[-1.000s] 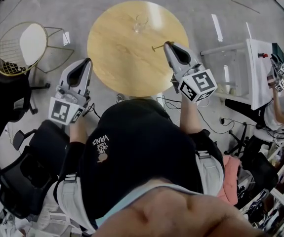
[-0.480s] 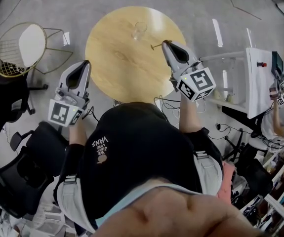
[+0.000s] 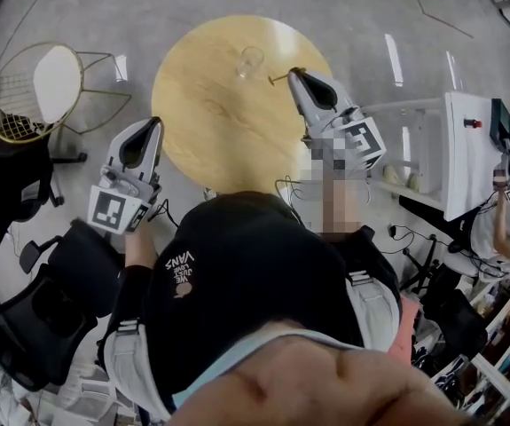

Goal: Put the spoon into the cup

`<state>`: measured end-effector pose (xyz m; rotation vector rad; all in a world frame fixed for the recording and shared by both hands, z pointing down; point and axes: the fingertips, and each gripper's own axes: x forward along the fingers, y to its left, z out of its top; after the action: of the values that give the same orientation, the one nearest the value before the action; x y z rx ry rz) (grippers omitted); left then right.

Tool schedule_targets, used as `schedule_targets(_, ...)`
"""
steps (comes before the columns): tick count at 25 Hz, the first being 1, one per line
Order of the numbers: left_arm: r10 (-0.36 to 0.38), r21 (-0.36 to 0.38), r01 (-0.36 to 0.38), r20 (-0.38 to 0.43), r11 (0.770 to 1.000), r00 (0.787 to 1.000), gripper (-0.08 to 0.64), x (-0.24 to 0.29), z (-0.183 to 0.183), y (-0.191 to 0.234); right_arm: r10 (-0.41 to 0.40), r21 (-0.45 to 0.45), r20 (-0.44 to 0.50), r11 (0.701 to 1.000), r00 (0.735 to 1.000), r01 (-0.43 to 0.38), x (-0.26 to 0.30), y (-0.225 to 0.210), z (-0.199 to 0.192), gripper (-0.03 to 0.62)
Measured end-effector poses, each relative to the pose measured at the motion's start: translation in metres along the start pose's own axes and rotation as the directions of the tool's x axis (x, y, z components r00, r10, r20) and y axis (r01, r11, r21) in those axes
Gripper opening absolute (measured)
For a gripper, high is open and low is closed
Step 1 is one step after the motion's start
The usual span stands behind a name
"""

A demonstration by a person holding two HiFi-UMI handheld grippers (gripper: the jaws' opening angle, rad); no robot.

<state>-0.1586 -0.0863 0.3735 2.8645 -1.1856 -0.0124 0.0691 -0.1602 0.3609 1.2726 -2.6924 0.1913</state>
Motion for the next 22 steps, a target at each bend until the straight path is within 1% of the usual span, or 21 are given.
schedule_targets(5,0.002,-0.001,-0.002,-0.018,1.000,1.000,-0.003,0.011,-0.005,0.004,0.008,0.011,-0.008,1.000,1.000,-0.008,0.012,-0.014,-0.005,0.000)
schedule_targets(15,0.016,-0.020,-0.016,-0.042,1.000,0.999,-0.003,0.027,-0.017,0.016,0.036,0.016,-0.029,0.999,0.999,-0.036,0.039,-0.028,-0.013,0.000)
schedule_targets(19,0.033,-0.076,-0.039,-0.083,0.996,0.996,-0.003,0.038,-0.020,0.020,0.042,0.022,-0.036,0.999,0.998,-0.041,0.052,-0.036,-0.019,0.000)
schedule_targets(22,0.026,-0.080,-0.033,-0.082,0.996,0.996,-0.003,0.044,-0.021,0.023,0.049,0.025,-0.045,0.999,0.998,-0.048,0.062,-0.039,-0.023,0.000)
